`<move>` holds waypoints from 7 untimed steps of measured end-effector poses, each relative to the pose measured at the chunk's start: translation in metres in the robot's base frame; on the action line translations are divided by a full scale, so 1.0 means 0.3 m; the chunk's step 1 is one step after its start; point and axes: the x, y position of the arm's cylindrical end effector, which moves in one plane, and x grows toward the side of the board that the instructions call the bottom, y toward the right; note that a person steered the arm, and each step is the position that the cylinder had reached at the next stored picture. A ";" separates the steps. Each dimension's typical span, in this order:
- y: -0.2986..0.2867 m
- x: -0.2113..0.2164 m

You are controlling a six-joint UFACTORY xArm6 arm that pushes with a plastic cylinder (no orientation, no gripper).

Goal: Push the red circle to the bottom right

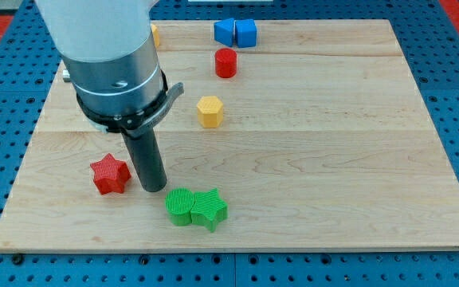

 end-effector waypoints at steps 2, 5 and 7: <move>0.000 -0.039; 0.006 -0.322; -0.030 -0.613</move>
